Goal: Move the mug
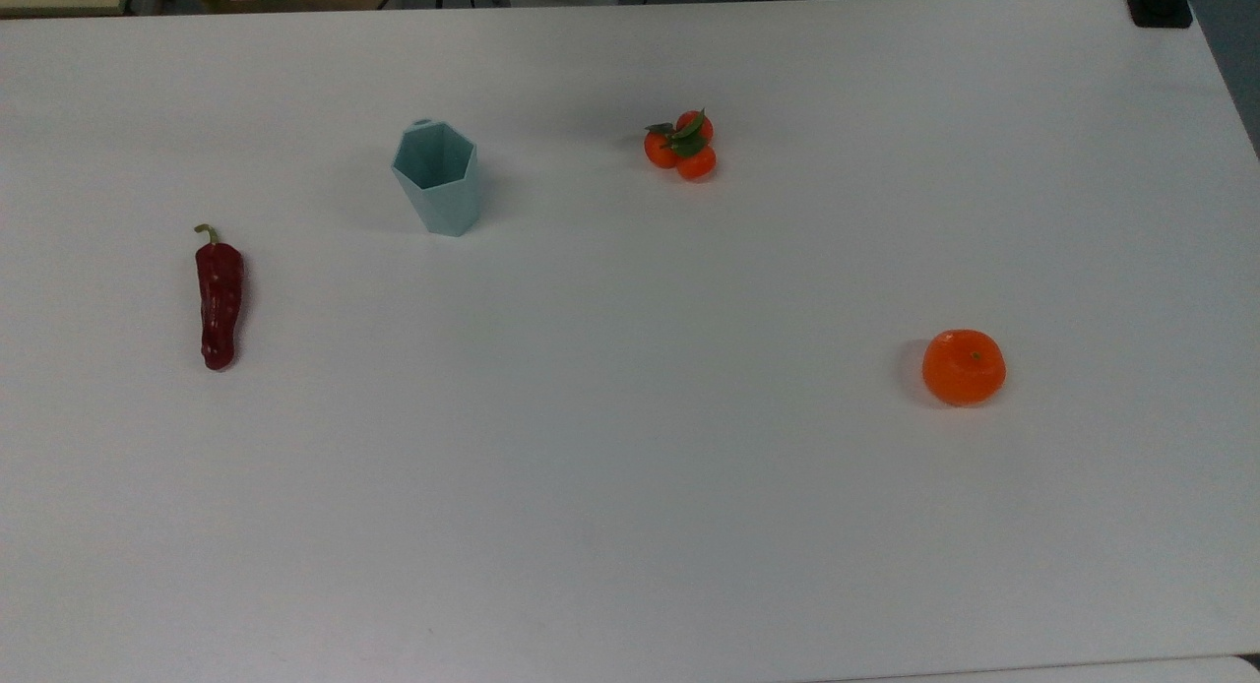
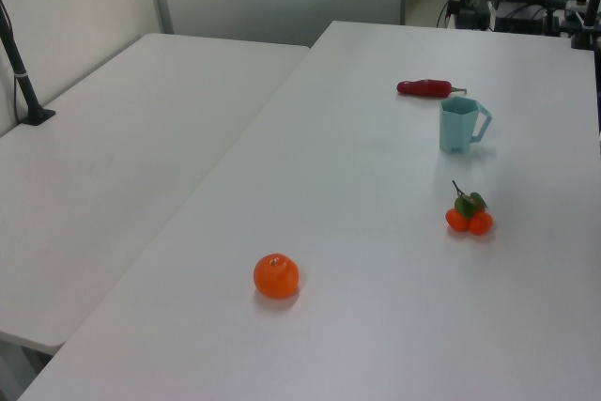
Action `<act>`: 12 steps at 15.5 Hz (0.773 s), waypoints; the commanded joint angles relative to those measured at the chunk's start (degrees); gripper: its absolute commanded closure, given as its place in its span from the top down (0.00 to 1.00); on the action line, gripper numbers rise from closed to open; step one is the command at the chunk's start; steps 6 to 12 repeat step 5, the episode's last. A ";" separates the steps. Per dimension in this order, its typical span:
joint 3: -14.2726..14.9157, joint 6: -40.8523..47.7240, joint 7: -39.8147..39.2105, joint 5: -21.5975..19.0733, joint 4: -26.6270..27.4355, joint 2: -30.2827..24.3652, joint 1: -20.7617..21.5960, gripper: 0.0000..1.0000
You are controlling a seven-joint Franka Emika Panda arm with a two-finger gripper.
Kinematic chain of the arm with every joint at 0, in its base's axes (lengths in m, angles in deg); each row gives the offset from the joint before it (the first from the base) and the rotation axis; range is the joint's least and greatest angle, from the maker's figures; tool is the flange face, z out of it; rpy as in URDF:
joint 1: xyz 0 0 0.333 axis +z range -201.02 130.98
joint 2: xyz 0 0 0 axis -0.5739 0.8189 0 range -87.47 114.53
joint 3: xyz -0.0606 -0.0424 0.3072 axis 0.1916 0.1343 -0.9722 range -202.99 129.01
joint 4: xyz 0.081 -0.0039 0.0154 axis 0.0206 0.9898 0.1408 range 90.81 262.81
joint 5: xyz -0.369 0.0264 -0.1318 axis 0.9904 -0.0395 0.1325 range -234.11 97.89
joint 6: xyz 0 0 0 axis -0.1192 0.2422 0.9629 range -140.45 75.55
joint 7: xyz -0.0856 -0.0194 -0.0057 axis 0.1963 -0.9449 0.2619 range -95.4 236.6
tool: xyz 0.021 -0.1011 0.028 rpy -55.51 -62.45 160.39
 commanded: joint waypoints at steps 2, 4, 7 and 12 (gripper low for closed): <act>0.64 -0.72 -1.00 -1.30 -0.93 0.71 0.71 1.00; 0.55 -0.64 -1.00 -1.30 -0.93 0.89 0.80 1.00; 0.55 -0.64 -1.00 -1.30 -0.93 0.80 0.80 1.00; 0.55 -0.64 -1.00 -1.30 -0.93 0.80 0.80 1.00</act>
